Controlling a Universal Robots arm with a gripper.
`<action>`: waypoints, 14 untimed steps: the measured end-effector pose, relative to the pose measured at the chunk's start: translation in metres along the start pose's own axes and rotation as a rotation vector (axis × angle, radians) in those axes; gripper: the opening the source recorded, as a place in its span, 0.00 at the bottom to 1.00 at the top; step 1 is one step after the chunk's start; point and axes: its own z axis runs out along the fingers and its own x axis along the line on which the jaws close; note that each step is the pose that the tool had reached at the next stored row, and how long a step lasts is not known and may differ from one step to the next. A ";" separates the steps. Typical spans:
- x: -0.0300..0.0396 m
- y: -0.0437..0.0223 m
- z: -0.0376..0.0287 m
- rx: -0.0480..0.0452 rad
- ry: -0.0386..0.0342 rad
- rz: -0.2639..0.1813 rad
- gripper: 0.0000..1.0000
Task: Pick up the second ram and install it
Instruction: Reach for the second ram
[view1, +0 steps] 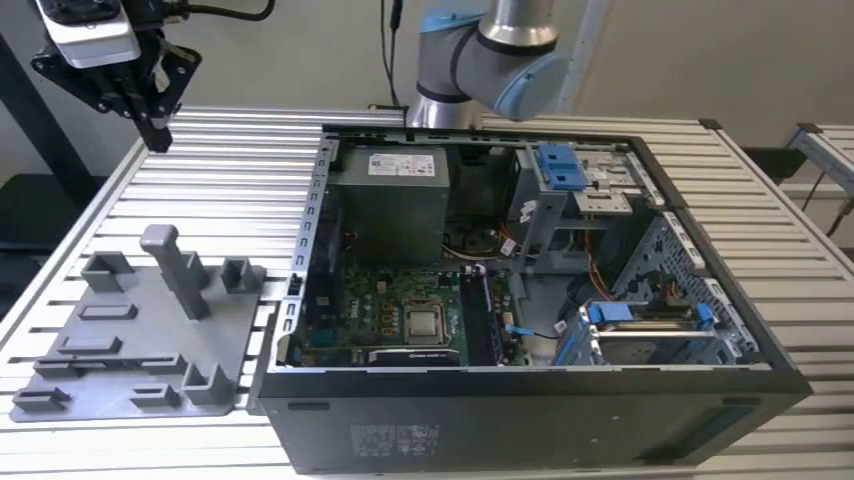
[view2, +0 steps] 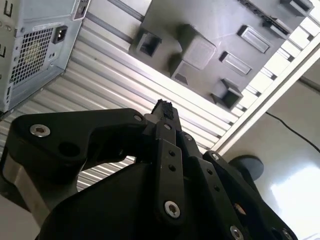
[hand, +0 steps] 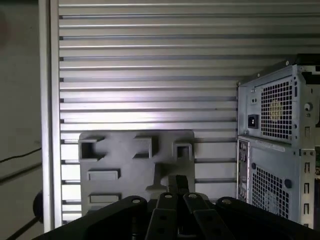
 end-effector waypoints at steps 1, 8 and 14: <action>0.0041 -0.0001 0.0000 0.0000 0.0000 -0.001 0.11; 0.0316 -0.0011 -0.0003 -0.0001 0.0002 -0.004 0.11; 0.0516 -0.0016 -0.0005 -0.0001 0.0004 -0.007 0.11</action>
